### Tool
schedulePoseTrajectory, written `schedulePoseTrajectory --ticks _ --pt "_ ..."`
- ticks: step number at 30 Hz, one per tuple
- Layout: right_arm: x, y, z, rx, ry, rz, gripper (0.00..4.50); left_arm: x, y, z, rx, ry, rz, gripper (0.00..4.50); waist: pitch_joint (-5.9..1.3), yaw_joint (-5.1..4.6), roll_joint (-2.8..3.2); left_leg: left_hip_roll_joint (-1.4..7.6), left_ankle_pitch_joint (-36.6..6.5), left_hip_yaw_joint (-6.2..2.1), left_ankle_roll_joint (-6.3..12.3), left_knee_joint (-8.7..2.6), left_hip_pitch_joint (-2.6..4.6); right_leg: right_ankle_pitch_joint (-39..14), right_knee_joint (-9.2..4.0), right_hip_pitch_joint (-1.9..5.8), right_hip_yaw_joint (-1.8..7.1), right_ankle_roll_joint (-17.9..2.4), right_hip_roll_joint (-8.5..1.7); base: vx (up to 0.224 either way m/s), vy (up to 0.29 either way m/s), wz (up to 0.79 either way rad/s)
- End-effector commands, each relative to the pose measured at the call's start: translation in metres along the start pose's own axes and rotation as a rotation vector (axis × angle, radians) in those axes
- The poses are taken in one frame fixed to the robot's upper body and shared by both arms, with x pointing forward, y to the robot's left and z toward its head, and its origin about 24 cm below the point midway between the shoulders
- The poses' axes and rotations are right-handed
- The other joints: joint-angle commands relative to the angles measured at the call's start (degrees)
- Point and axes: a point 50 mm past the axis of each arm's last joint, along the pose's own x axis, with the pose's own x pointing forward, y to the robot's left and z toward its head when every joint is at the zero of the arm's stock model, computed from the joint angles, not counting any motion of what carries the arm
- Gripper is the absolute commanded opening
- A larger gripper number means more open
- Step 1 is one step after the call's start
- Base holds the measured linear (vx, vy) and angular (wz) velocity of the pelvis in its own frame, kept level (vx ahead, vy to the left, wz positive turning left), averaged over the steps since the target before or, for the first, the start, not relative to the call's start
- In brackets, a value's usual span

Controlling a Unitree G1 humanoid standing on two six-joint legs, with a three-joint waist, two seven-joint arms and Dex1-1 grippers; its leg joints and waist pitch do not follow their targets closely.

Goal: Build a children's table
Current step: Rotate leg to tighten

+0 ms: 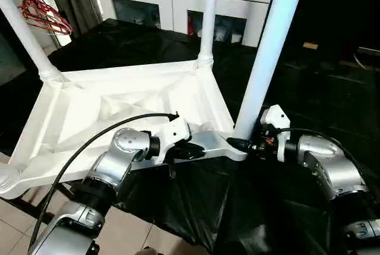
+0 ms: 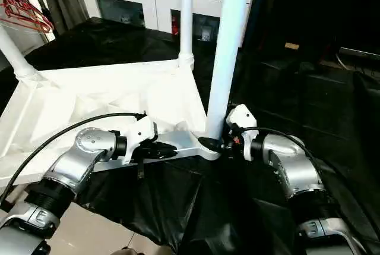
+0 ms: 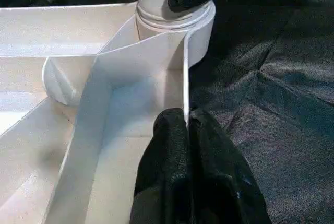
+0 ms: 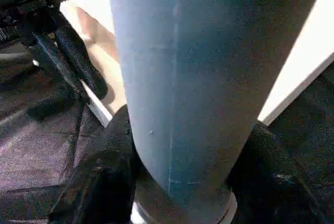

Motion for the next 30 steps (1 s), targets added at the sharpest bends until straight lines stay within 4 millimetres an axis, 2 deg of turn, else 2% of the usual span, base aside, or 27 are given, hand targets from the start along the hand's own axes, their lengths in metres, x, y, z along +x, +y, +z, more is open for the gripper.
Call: schedulePoseTrajectory --ticks 1,6,7,9,10,11,13,14,15,16,18,19,23,24,25,30 --pt "0.004 0.0 -0.005 0.019 0.021 -0.041 1.98 -0.002 0.007 0.012 0.013 -0.043 0.059 0.0 -3.89 0.15 -0.82 2.33 -8.8 -0.58 4.43 -3.46 0.4 -10.9 -3.71 3.03 2.49 -12.8 -4.08 0.0 0.0 0.0" --pt "0.011 0.0 -0.018 0.046 0.063 -0.155 1.97 0.002 0.018 0.013 -0.011 -0.024 0.17 0.0 -3.68 -0.32 -0.87 2.19 -11.0 -0.67 3.08 -3.68 0.61 -14.8 -4.25 2.84 2.52 -11.9 -4.09 0.0 0.0 0.0" --pt "0.015 0.001 -0.024 0.069 0.076 -0.2 1.97 0.006 0.021 0.014 -0.02 -0.013 0.211 0.0 -3.71 -0.34 -0.89 2.18 -11.3 -0.74 2.75 -3.73 0.62 -15.5 -4.28 2.93 2.52 -11.6 -4.2 0.0 0.0 0.0" --pt "0.026 0.006 -0.036 0.142 0.103 -0.309 1.97 0.016 0.028 0.017 -0.048 -0.001 0.303 0.0 -3.42 -0.63 -0.84 2.02 -12.2 -0.64 2.35 -3.87 0.7 -17.3 -4.72 2.64 2.57 -10.9 -4.03 0.0 0.0 0.0" --pt "0.037 0.01 -0.044 0.192 0.126 -0.423 1.97 0.024 0.034 0.022 -0.07 0.008 0.392 0.0 -3.43 -0.73 -0.66 2.05 -14.1 -0.84 0.75 -4.02 1.2 -20.0 -5.01 2.39 2.49 -10.2 -4.04 0.0 0.0 0.0" --pt "0.037 0.01 -0.044 0.192 0.126 -0.423 1.97 0.024 0.034 0.022 -0.07 0.008 0.392 0.0 -3.37 -0.83 -0.75 2.02 -14.7 -0.85 0.42 -4.16 1.21 -20.9 -5.06 2.39 2.5 -9.9 -4.03 0.0 0.0 0.0" --pt "0.048 0.011 -0.049 0.261 0.141 -0.532 1.97 0.032 0.036 0.028 -0.087 0.0 0.443 0.0 -3.42 -0.9 -0.65 2.03 -15.5 -0.95 0.01 -4.24 1.26 -21.3 -5.21 2.36 2.57 -9.6 -4.17 0.0 0.0 0.0" --pt "0.056 0.013 -0.048 0.307 0.137 -0.579 1.97 0.038 0.036 0.033 -0.091 -0.008 0.457 0.0 -3.51 -0.93 -0.38 1.96 -15.8 -1.07 -0.22 -4.26 1.11 -20.8 -5.11 2.52 2.56 -9.5 -4.18 0.0 0.0 0.0" --pt "0.062 0.014 -0.046 0.333 0.124 -0.591 1.97 0.041 0.036 0.036 -0.091 -0.012 0.462 0.0 -3.51 -1.04 -0.51 1.92 -15.9 -1.05 -0.22 -4.3 1.04 -20.5 -5.13 2.53 2.57 -9.5 -4.12 0.0 0.0 0.0" --pt "0.07 0.017 -0.043 0.37 0.102 -0.603 1.97 0.046 0.035 0.04 -0.091 -0.018 0.469 0.0 -3.51 -1.11 -0.31 1.91 -16.4 -1.1 -0.26 -4.33 1.07 -20.5 -5.22 2.44 2.59 -9.4 -4.22 0.0 0.0 0.0" --pt "0.079 0.017 -0.036 0.382 0.075 -0.609 1.97 0.051 0.033 0.046 -0.078 -0.038 0.449 0.0 -3.59 -1.07 -0.33 1.91 -16.5 -1.11 -0.26 -4.32 1.07 -19.7 -5.21 2.52 2.53 -9.4 -4.17 0.0 0.0 0.0" --pt "0.082 0.018 -0.031 0.387 0.05 -0.597 2.31 0.052 0.033 0.048 -0.065 -0.047 0.436 0.0 -3.62 -1.03 -0.34 1.87 -16.1 -1.06 -0.02 -4.29 0.98 -18.6 -5.14 2.59 2.58 -9.5 -4.17 0.0 0.0 0.0" --pt "0.085 0.017 -0.022 0.408 -0.007 -0.564 2.85 0.053 0.028 0.049 -0.03 -0.077 0.368 0.0 -3.87 -0.94 -0.3 1.95 -14.4 -1.09 0.95 -4.26 0.66 -14.0 -4.59 3.0 2.61 -10.4 -4.26 0.0 0.0 0.0" --pt "0.084 0.017 -0.022 0.408 -0.011 -0.557 2.85 0.052 0.027 0.048 -0.031 -0.079 0.355 0.0 -3.89 -1.03 -0.54 1.99 -13.9 -1.1 1.12 -4.31 0.53 -13.4 -4.49 3.14 2.57 -10.4 -4.24 0.0 0.0 0.0" --pt "0.082 0.015 -0.022 0.376 -0.001 -0.55 3.1 0.05 0.026 0.047 -0.024 -0.081 0.338 0.0 -3.9 -1.07 -0.42 1.98 -13.1 -0.98 1.56 -4.15 0.59 -11.9 -4.33 3.02 2.56 -11.1 -4.16 0.0 0.0 0.0" --pt "0.069 0.009 -0.023 0.235 0.05 -0.519 3.17 0.043 0.022 0.04 -0.012 -0.088 0.279 0.0 -3.82 -1.1 -0.47 1.9 -12.5 -0.87 1.75 -4.09 0.49 -12.9 -4.44 3.15 2.56 -11.3 -4.27 0.0 0.0 0.0"
